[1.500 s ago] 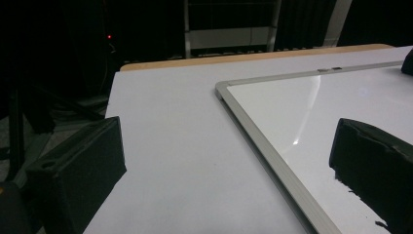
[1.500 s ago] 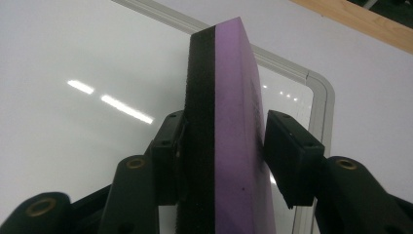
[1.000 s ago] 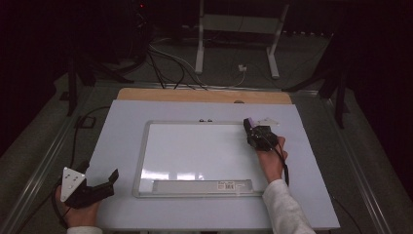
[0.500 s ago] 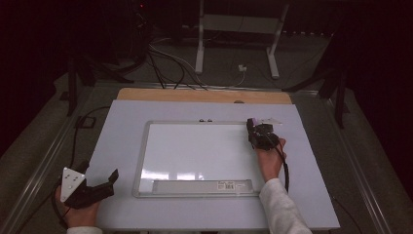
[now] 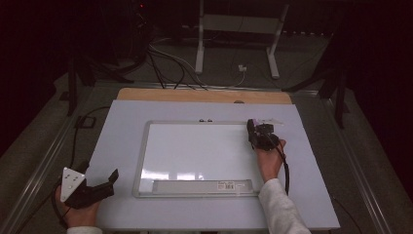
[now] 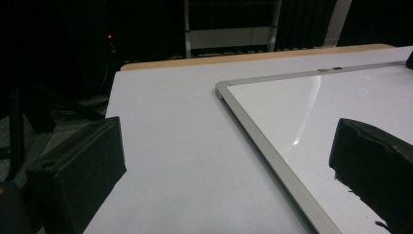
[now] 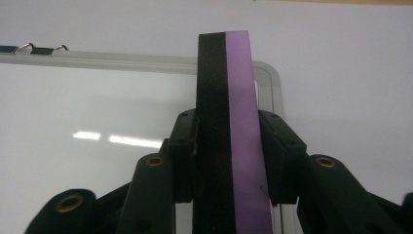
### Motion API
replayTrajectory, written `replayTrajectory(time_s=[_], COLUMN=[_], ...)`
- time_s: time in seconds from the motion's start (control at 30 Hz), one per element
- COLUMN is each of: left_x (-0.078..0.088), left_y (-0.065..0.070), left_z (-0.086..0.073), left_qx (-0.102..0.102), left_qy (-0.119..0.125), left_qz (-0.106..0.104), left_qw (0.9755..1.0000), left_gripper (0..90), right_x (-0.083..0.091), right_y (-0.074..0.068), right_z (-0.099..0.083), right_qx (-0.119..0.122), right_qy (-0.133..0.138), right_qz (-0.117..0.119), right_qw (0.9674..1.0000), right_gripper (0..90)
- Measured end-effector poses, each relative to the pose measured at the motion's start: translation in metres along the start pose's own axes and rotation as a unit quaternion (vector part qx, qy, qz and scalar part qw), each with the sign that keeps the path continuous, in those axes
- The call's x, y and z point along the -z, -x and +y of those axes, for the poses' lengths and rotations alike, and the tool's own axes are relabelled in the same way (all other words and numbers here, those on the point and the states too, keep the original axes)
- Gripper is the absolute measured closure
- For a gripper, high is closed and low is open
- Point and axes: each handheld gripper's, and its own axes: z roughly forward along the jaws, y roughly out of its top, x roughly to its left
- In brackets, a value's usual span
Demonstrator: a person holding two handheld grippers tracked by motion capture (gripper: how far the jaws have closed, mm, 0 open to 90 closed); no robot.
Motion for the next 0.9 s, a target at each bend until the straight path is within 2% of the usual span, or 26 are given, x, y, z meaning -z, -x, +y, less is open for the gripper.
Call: replayTrajectory(time_s=[0.1, 0.23, 0.27, 0.4, 0.5, 0.67, 0.9], left_x=[0.0, -0.001, -0.001, 0.0, 0.0, 0.0, 0.0], left_y=[0.0, 0.0, 0.0, 0.0, 0.0, 0.0, 0.0], left_z=[0.0, 0.0, 0.0, 0.0, 0.0, 0.0, 0.0], left_qx=[-0.001, 0.0, -0.001, -0.001, -0.001, -0.001, 0.0], left_qy=[0.0, -0.002, -0.002, -0.002, -0.001, 0.0, 0.001], left_qz=[0.0, 0.0, 0.0, -0.001, -0.001, 0.001, 0.002], left_qw=[1.0, 1.0, 1.0, 1.0, 1.0, 1.0, 1.0], left_gripper=[0.7, 0.7, 0.7, 0.7, 0.7, 0.7, 0.7], right_x=[-0.001, -0.001, 0.0, 0.004, 0.007, 0.013, 0.032], right_y=[0.0, 0.001, 0.001, -0.001, -0.001, 0.0, 0.003], right_z=[0.0, -0.001, 0.0, 0.001, 0.002, 0.002, 0.003], right_qx=[0.002, 0.003, 0.005, 0.011, 0.02, 0.032, 0.07], right_qy=[-0.007, -0.004, -0.001, 0.016, 0.018, 0.022, 0.039], right_qz=[0.001, 0.016, 0.015, 0.001, -0.004, 0.011, 0.035], right_qw=[1.0, 0.9999, 0.9999, 0.9998, 0.9996, 0.9992, 0.9962], right_gripper=[58.6, 38.5, 32.0, 15.3, 7.7, 3.0, 2.4])
